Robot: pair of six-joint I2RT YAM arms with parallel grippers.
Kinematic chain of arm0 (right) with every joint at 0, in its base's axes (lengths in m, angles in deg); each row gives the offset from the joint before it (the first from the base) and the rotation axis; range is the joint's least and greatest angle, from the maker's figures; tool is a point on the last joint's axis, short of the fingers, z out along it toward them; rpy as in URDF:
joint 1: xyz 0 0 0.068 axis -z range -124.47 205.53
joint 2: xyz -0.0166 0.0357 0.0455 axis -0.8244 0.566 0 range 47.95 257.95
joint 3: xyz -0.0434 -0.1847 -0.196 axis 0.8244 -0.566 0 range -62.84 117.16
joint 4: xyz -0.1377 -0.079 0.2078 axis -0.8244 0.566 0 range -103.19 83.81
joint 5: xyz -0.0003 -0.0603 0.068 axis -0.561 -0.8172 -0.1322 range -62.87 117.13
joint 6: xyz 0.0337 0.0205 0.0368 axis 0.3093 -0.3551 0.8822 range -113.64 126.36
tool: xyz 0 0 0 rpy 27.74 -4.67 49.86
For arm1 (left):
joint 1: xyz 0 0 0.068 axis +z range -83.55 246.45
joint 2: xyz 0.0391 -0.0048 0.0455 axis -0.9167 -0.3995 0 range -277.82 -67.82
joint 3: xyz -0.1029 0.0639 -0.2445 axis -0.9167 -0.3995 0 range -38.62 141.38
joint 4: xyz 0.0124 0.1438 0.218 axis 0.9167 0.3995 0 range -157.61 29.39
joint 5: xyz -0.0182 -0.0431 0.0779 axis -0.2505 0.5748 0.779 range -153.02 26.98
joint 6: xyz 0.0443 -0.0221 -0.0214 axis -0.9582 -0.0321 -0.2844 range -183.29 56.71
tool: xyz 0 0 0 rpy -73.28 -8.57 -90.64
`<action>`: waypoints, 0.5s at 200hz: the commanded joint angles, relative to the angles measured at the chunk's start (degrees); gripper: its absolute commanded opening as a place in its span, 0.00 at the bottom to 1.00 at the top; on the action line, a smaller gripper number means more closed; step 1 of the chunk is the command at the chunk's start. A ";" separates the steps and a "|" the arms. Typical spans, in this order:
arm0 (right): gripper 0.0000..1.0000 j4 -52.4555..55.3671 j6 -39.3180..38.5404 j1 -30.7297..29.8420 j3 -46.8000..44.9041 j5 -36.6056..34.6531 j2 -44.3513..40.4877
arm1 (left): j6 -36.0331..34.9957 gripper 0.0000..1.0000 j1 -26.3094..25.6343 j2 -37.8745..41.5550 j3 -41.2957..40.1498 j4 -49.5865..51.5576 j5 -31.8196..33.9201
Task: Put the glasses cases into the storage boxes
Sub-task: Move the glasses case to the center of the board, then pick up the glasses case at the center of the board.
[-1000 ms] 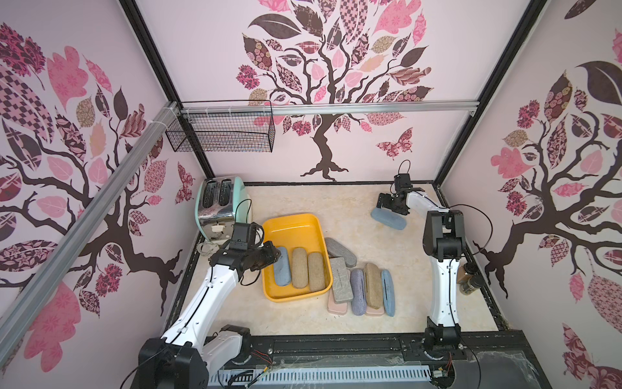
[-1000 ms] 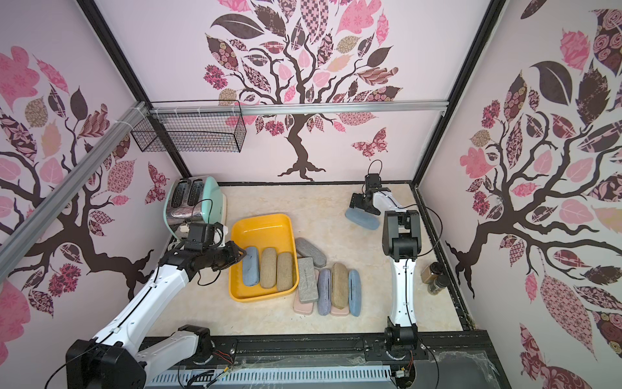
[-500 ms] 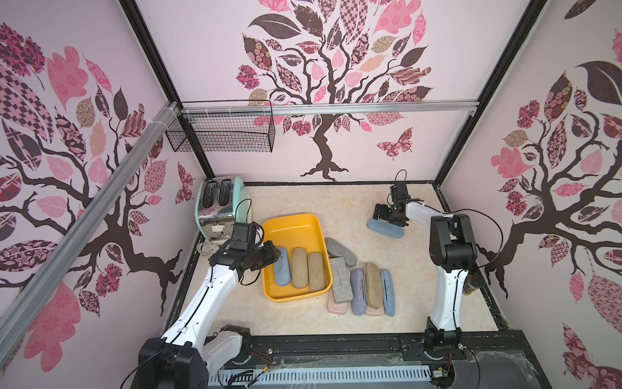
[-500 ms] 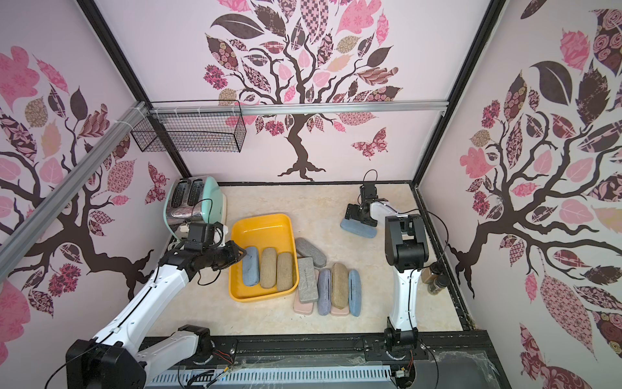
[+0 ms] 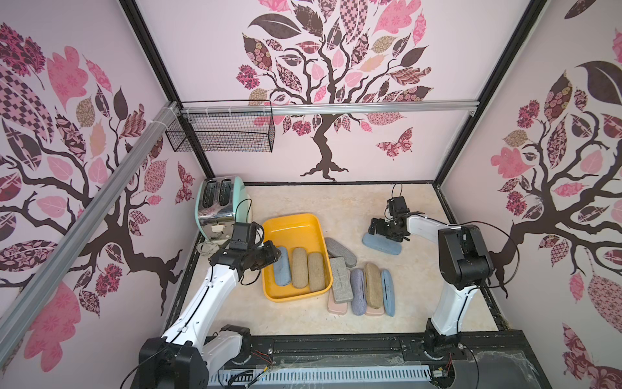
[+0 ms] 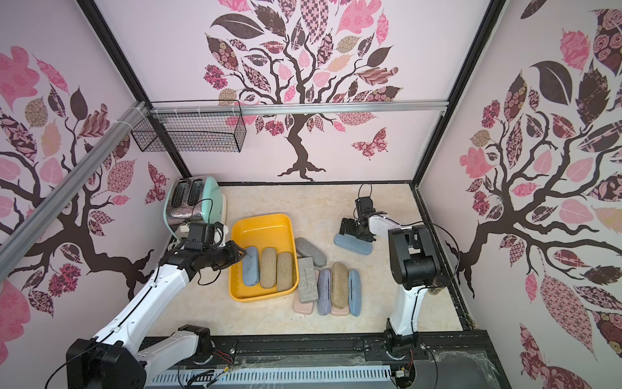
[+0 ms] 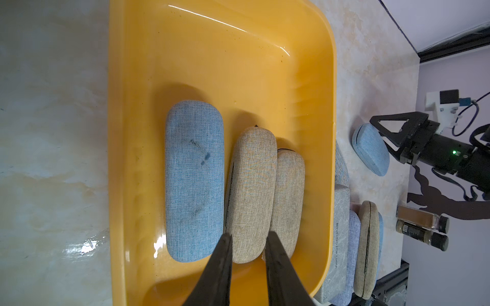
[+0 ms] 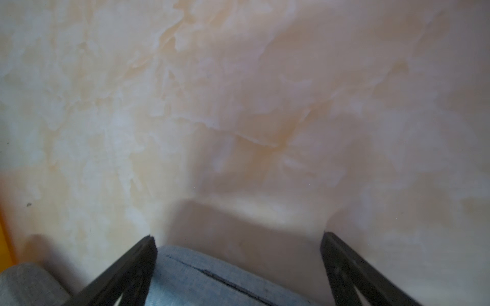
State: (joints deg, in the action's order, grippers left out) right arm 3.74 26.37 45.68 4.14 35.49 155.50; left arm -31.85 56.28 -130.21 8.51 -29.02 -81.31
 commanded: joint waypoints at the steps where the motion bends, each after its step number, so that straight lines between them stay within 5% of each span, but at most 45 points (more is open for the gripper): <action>1: 1.00 0.82 1.00 -1.68 -3.17 1.19 -5.37 | -0.75 0.26 -0.12 -0.31 -1.23 -0.97 -0.23; 100: 1.00 1.82 2.70 -5.58 -15.20 -6.02 -17.96 | -0.59 0.28 -1.07 -0.21 -1.27 -0.81 0.10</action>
State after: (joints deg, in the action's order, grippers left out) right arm 3.80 28.46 42.25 -9.63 33.33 141.27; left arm -31.85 55.58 -130.34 8.51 -29.02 -81.29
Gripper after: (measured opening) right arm 0.997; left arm 0.275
